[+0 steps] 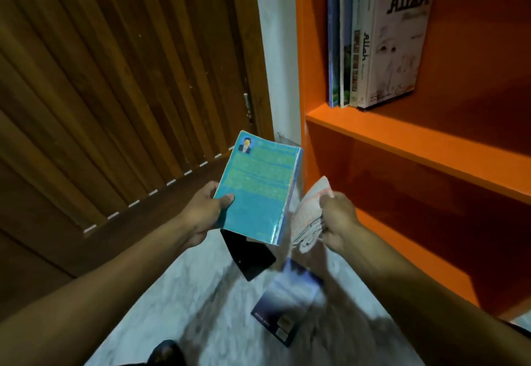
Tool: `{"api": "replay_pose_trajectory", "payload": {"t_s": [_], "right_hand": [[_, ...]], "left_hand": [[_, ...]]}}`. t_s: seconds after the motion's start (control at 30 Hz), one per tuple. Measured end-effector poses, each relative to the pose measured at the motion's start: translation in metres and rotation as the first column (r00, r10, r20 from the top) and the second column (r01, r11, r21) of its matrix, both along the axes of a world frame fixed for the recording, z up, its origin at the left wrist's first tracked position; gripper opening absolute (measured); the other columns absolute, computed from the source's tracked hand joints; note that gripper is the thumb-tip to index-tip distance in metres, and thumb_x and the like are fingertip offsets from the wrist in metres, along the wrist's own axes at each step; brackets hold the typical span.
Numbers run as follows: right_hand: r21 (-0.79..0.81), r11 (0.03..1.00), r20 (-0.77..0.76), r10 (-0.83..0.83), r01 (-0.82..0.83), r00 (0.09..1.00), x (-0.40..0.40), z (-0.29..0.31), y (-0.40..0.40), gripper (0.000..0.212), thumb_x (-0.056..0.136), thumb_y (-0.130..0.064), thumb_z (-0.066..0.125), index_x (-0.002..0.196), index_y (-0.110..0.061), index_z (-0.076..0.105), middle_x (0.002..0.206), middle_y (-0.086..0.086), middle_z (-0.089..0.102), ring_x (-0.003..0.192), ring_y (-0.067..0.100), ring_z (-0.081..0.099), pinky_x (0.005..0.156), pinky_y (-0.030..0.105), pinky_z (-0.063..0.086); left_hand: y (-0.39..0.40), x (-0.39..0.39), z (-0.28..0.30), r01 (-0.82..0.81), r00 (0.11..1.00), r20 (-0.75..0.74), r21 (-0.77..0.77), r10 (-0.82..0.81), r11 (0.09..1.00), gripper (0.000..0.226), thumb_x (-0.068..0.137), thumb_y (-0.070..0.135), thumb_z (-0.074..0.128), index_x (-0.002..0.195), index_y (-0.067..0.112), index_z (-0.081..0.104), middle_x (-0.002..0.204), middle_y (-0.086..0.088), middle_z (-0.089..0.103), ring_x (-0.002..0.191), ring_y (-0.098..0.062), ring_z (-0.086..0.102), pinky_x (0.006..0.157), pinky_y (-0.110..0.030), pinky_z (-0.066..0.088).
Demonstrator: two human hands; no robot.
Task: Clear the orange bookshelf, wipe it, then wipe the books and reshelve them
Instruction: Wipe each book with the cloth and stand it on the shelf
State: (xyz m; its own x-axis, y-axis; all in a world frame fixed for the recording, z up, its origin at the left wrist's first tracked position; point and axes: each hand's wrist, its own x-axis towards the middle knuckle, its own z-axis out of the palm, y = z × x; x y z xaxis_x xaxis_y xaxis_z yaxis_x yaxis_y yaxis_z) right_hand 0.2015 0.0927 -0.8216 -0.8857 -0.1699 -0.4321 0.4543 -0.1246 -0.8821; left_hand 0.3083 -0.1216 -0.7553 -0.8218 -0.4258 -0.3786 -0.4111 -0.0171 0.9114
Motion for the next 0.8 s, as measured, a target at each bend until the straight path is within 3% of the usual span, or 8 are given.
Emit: {"api": "replay_pose_trajectory", "payload": {"t_s": [0.07,0.13,0.27,0.37,0.43,0.6,0.73,0.8], "right_hand": [[-0.118,0.993,0.044,0.010,-0.005,0.999,0.023,0.025,-0.007,0.018,0.103,-0.021,0.044,0.111,-0.012,0.056,0.113,0.029,0.062,0.098,0.033,0.064,0.091,0.050,0.051],[-0.259,0.964,0.096,0.083,-0.056,0.992,0.040,0.036,-0.013,0.022,0.108,-0.025,0.039,0.104,-0.017,0.059,0.103,0.016,0.069,0.092,0.031,0.068,0.083,0.045,0.054],[-0.381,0.913,0.048,0.178,-0.147,0.983,0.054,0.037,-0.013,0.031,0.106,-0.036,0.040,0.125,-0.022,0.059,0.116,0.007,0.072,0.104,0.032,0.069,0.095,0.056,0.053],[-0.395,0.902,-0.009,0.187,-0.175,0.982,0.052,0.035,-0.007,0.024,0.106,-0.031,0.041,0.124,-0.027,0.057,0.111,-0.006,0.072,0.107,0.025,0.067,0.099,0.056,0.050],[-0.410,0.891,-0.044,0.195,-0.196,0.980,0.051,0.036,-0.004,0.031,0.107,-0.031,0.041,0.134,-0.024,0.055,0.125,0.003,0.069,0.113,0.031,0.066,0.098,0.057,0.051],[-0.392,0.902,-0.098,0.157,-0.183,0.983,0.044,0.037,0.002,0.029,0.106,-0.025,0.042,0.128,-0.014,0.059,0.124,0.013,0.069,0.113,0.034,0.067,0.097,0.056,0.051],[-0.420,0.877,-0.115,0.203,-0.232,0.973,0.044,0.037,0.003,0.030,0.105,-0.023,0.046,0.131,-0.014,0.058,0.127,0.014,0.067,0.115,0.036,0.065,0.095,0.058,0.052],[-0.411,0.877,-0.106,0.223,-0.247,0.969,0.046,0.034,0.001,0.032,0.104,-0.028,0.047,0.132,-0.017,0.059,0.128,0.010,0.067,0.114,0.033,0.066,0.093,0.054,0.054]], "left_hand": [[0.005,0.013,0.017,0.037,0.998,-0.050,0.004,-0.036,0.999,0.009,0.104,0.016,0.050,0.112,0.014,0.054,0.112,-0.009,0.073,0.096,-0.028,0.074,0.077,-0.043,0.061],[0.012,0.023,0.022,0.070,0.995,-0.076,-0.036,-0.072,0.997,0.013,0.104,0.016,0.051,0.116,0.016,0.056,0.112,-0.008,0.074,0.097,-0.029,0.074,0.077,-0.043,0.061],[0.022,0.033,0.014,0.071,0.993,-0.082,-0.187,-0.088,0.980,0.017,0.102,0.021,0.054,0.118,0.025,0.060,0.110,0.000,0.075,0.094,-0.020,0.075,0.086,-0.048,0.060],[0.027,0.038,0.007,0.088,0.989,-0.095,-0.225,-0.112,0.970,0.025,0.103,0.026,0.053,0.127,0.034,0.055,0.112,0.004,0.074,0.094,-0.016,0.075,0.085,-0.046,0.061],[0.030,0.040,0.006,0.122,0.982,-0.124,-0.143,-0.141,0.982,0.030,0.103,0.026,0.053,0.130,0.040,0.054,0.114,0.005,0.074,0.098,-0.016,0.075,0.085,-0.044,0.061],[0.035,0.040,0.014,0.156,0.975,-0.176,0.102,-0.136,0.983,0.040,0.100,0.020,0.057,0.130,0.046,0.053,0.116,0.002,0.075,0.101,-0.021,0.074,0.074,-0.037,0.063],[0.035,0.037,0.027,0.100,0.980,-0.190,0.171,-0.067,0.980,0.030,0.101,0.023,0.055,0.130,0.019,0.060,0.112,-0.008,0.076,0.096,-0.028,0.074,0.073,-0.036,0.062],[0.032,0.037,0.029,0.069,0.982,-0.184,0.208,-0.030,0.976,0.028,0.103,0.028,0.050,0.123,0.012,0.063,0.109,-0.011,0.076,0.093,-0.030,0.075,0.080,-0.041,0.060]]}}
